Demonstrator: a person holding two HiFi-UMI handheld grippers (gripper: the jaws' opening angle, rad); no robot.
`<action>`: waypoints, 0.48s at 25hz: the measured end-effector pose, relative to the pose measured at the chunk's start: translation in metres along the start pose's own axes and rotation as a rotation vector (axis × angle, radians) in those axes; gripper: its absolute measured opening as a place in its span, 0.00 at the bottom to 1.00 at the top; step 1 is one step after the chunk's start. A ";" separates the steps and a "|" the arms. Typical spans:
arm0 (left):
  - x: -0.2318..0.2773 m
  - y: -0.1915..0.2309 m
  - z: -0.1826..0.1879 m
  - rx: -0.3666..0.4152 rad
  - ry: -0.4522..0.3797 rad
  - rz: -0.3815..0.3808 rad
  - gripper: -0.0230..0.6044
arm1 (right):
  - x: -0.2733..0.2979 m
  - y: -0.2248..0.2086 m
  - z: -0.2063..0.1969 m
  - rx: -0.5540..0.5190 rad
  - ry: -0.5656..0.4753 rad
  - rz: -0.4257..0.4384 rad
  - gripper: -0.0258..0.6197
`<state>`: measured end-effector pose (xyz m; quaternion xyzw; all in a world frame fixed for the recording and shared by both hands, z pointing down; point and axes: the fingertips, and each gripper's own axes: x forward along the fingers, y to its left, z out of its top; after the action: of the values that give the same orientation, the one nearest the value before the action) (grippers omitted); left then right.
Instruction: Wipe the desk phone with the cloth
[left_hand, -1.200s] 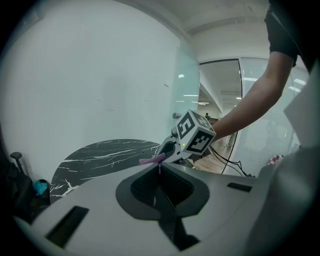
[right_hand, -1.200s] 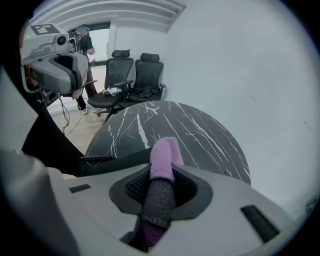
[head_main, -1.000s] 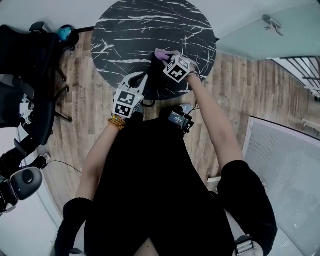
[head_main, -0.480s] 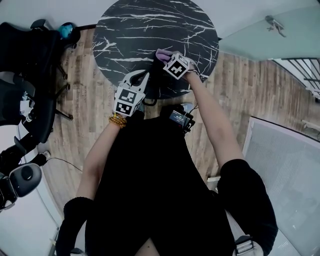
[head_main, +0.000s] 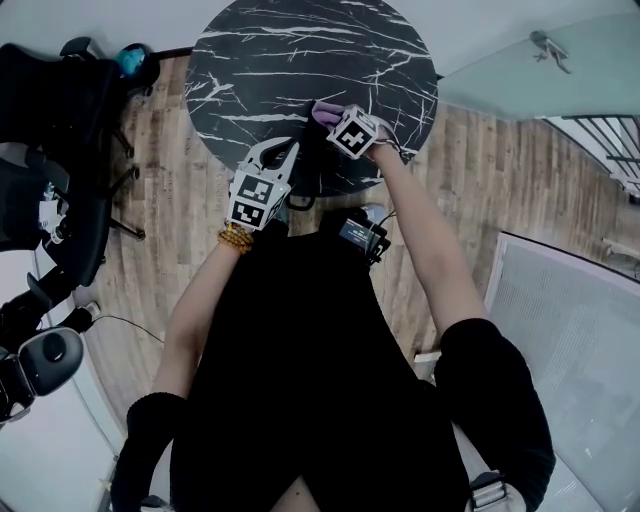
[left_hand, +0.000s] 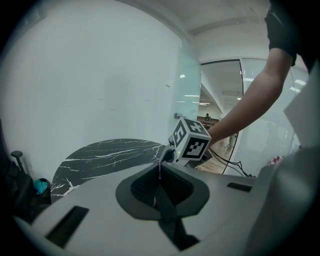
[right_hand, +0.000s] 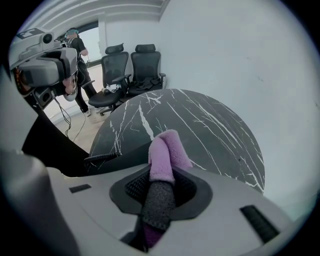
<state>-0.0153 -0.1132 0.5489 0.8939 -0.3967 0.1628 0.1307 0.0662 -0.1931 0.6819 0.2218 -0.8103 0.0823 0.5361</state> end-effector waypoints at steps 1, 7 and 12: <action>0.000 -0.001 0.000 0.000 0.001 -0.003 0.07 | 0.001 0.002 -0.001 0.002 0.003 0.004 0.17; 0.002 -0.005 -0.001 0.004 0.006 -0.012 0.07 | 0.000 0.006 -0.007 0.005 0.022 0.013 0.17; 0.003 -0.004 -0.003 0.002 0.010 -0.011 0.07 | 0.003 0.013 -0.008 0.026 0.015 0.030 0.17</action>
<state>-0.0113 -0.1118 0.5524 0.8954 -0.3908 0.1669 0.1329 0.0662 -0.1790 0.6896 0.2160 -0.8084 0.1023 0.5380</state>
